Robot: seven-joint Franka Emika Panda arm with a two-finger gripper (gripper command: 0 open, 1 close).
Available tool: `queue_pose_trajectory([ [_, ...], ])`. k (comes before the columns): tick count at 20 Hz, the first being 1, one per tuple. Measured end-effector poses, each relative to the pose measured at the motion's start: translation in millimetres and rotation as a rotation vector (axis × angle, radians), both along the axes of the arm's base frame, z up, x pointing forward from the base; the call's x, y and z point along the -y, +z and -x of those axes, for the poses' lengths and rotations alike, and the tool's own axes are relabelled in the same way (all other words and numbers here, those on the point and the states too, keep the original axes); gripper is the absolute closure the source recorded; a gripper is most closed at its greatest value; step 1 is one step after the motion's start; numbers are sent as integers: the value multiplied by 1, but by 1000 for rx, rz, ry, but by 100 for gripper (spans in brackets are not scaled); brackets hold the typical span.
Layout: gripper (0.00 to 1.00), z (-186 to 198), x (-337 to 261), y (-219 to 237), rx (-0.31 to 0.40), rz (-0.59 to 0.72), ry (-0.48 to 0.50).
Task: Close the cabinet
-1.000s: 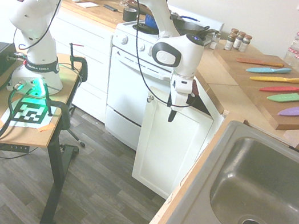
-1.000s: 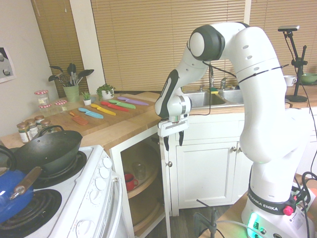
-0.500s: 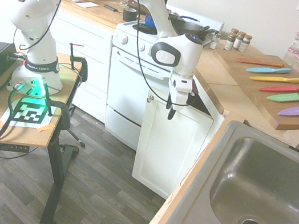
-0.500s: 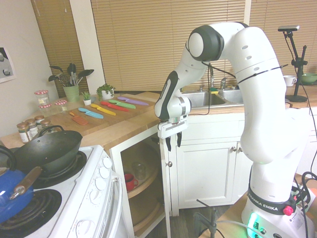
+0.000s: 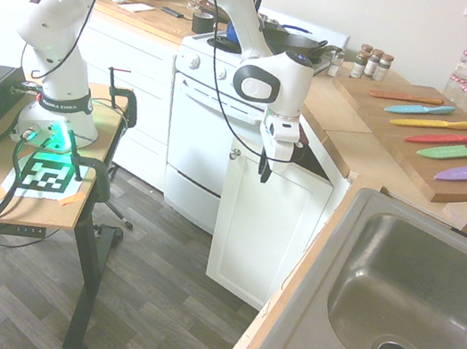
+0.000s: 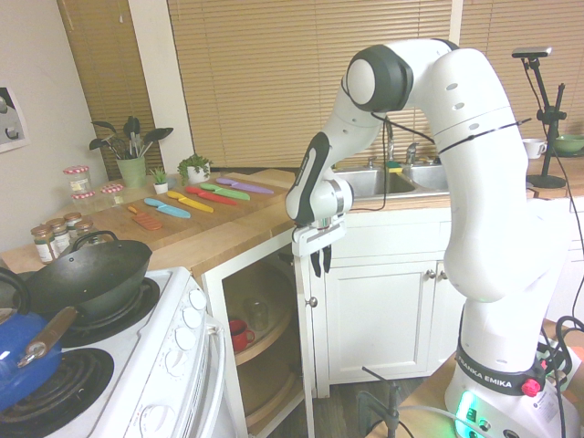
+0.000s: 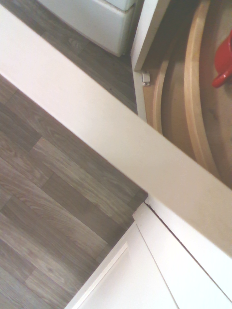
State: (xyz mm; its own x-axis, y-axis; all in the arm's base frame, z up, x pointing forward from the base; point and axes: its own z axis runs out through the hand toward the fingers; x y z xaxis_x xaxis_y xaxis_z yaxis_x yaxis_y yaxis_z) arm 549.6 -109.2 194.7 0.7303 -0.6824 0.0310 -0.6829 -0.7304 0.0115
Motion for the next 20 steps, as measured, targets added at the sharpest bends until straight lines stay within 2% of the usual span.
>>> queue_pose_trajectory([
  [10,100,3,-51,-4,-7,102,147],
  [20,100,-11,-82,-3,-31,122,267],
])
